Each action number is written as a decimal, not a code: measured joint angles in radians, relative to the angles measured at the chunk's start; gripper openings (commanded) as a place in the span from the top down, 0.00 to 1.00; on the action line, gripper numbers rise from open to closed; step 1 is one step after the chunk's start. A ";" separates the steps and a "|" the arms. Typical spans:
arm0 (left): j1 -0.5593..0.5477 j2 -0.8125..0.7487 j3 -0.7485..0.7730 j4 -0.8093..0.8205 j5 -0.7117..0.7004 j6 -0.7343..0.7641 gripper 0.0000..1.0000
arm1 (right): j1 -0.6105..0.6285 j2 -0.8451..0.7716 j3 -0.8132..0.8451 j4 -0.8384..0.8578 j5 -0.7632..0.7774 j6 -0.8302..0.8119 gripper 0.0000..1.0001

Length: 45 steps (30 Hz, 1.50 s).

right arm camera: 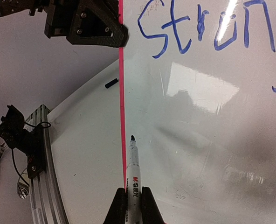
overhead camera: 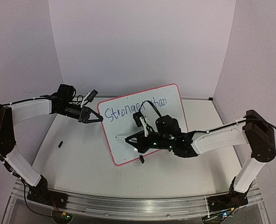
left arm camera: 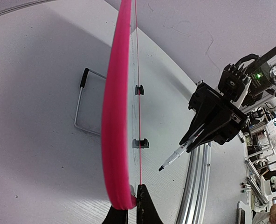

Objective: Write a sentence on the whiteboard
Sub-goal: Write on the whiteboard with the whiteboard.

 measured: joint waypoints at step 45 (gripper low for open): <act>-0.002 0.000 0.000 0.000 -0.002 0.000 1.00 | 0.016 0.113 0.076 -0.025 0.012 0.032 1.00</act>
